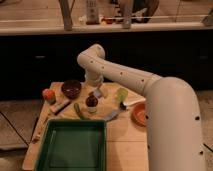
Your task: Place grapes in paper cup
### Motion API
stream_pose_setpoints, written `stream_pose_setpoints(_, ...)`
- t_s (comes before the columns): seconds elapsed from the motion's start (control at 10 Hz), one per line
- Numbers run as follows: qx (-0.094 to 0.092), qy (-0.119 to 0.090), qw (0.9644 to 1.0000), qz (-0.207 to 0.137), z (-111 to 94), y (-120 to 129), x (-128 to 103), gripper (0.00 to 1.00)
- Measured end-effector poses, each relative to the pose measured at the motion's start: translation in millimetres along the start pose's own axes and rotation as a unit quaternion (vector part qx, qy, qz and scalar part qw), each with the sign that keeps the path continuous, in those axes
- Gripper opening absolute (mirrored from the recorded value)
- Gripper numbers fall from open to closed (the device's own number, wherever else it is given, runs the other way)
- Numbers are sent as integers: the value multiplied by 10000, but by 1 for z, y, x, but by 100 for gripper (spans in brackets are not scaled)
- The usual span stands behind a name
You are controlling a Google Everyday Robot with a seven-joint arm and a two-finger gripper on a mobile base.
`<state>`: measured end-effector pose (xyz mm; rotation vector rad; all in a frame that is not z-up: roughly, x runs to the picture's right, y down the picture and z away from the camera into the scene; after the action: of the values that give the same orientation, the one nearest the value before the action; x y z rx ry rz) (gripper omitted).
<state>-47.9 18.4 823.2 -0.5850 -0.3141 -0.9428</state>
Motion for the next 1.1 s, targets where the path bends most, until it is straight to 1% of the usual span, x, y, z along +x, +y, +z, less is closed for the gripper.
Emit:
stream_pose_setpoints(0.4, -4, 1, 10000, -31, 0, -1, 0, 80)
stream_pose_setpoints(1.1, 26, -91, 9999, -91, 1, -1, 3, 80)
